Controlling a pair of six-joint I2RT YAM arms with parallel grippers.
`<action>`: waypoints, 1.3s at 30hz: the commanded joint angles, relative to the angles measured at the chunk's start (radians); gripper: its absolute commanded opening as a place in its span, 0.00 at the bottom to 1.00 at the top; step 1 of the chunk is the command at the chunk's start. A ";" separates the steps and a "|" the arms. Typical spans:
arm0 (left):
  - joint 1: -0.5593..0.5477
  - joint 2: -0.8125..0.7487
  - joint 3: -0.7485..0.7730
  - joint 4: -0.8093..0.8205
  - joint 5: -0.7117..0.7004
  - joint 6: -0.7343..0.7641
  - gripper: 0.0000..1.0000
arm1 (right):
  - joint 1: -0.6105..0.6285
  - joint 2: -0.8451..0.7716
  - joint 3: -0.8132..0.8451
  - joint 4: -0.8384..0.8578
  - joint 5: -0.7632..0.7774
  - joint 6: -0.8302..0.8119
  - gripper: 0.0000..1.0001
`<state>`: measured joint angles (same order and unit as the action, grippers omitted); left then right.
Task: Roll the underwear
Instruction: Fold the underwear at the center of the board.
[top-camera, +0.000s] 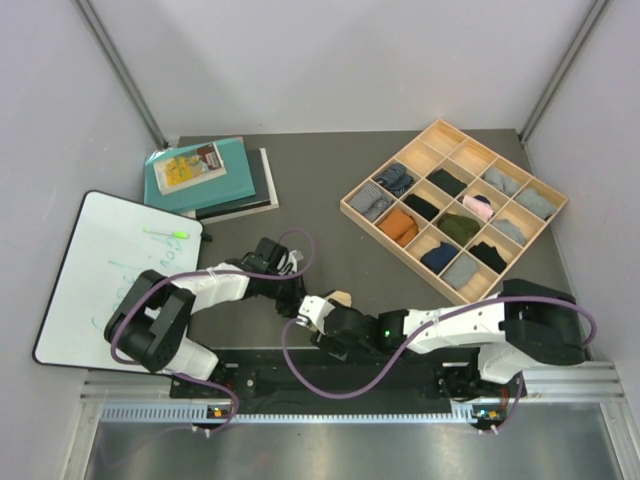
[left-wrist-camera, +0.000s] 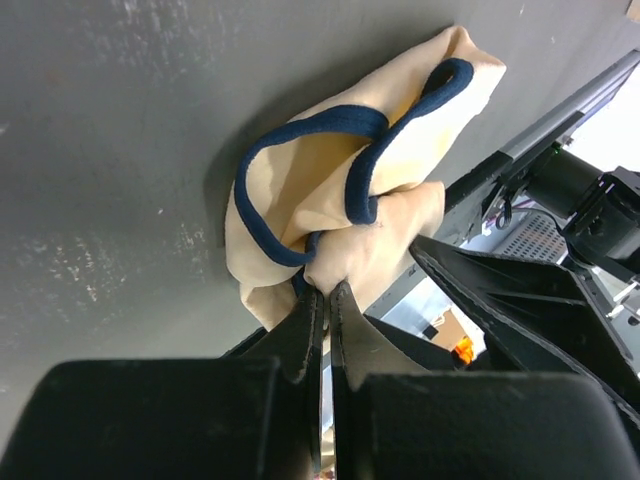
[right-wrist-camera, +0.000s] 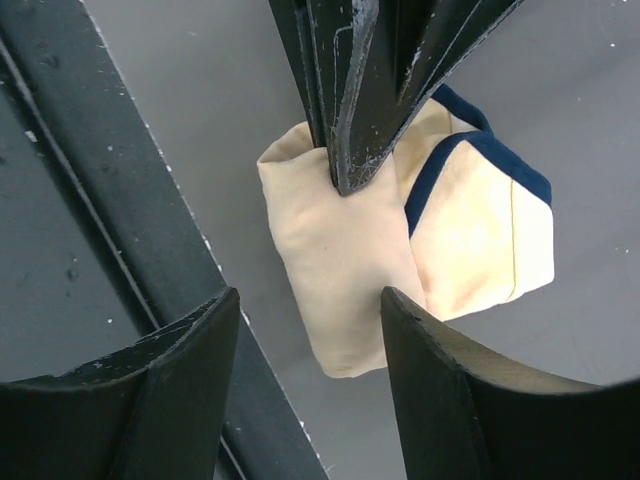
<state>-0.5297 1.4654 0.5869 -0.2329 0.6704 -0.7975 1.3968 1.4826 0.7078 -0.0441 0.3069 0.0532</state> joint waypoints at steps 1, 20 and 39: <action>0.010 0.007 0.001 0.004 0.044 0.030 0.00 | 0.014 0.037 0.039 0.062 0.046 -0.024 0.57; 0.062 -0.051 -0.047 0.078 0.127 0.031 0.10 | -0.033 0.174 0.117 -0.074 -0.051 0.037 0.00; 0.099 -0.504 -0.265 0.214 -0.146 0.009 0.58 | -0.306 0.185 0.262 -0.261 -0.653 0.050 0.00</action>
<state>-0.4160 0.9974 0.3630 -0.1028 0.5579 -0.7982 1.1427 1.6379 0.9195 -0.2638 -0.1452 0.0978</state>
